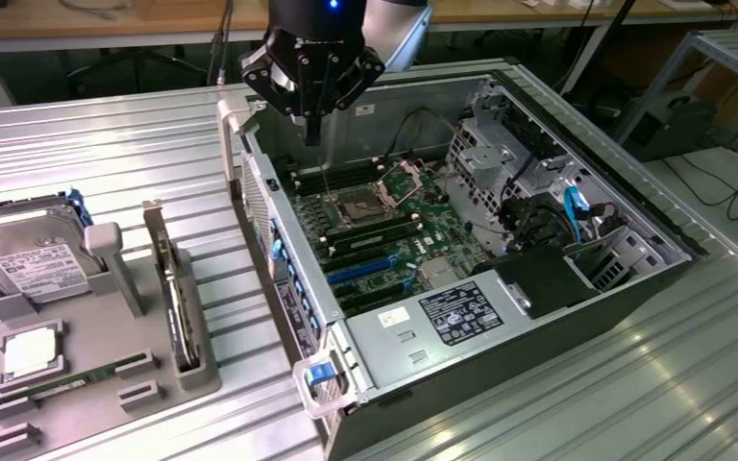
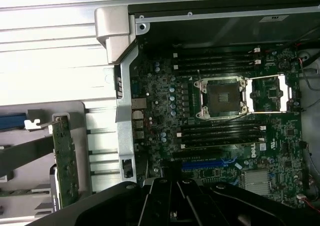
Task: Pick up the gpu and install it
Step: 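Reach for the gpu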
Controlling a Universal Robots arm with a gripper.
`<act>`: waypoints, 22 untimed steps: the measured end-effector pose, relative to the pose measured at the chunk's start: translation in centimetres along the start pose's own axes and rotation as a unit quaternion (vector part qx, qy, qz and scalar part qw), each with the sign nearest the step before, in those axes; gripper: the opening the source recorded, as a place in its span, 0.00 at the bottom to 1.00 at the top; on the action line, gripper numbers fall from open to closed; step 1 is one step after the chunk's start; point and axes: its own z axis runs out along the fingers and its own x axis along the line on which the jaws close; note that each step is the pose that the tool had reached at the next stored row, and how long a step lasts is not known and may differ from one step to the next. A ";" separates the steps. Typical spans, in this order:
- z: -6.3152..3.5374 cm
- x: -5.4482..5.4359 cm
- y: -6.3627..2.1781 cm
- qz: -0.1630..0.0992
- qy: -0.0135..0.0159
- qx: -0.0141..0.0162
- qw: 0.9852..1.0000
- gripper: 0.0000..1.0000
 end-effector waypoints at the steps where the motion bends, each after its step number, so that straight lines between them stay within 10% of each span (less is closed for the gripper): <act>1: 0.00 0.1 -0.01 0.000 0.000 0.000 1.000 0.11; 22: -0.05 1.8 -0.18 0.000 0.000 0.000 1.000 0.11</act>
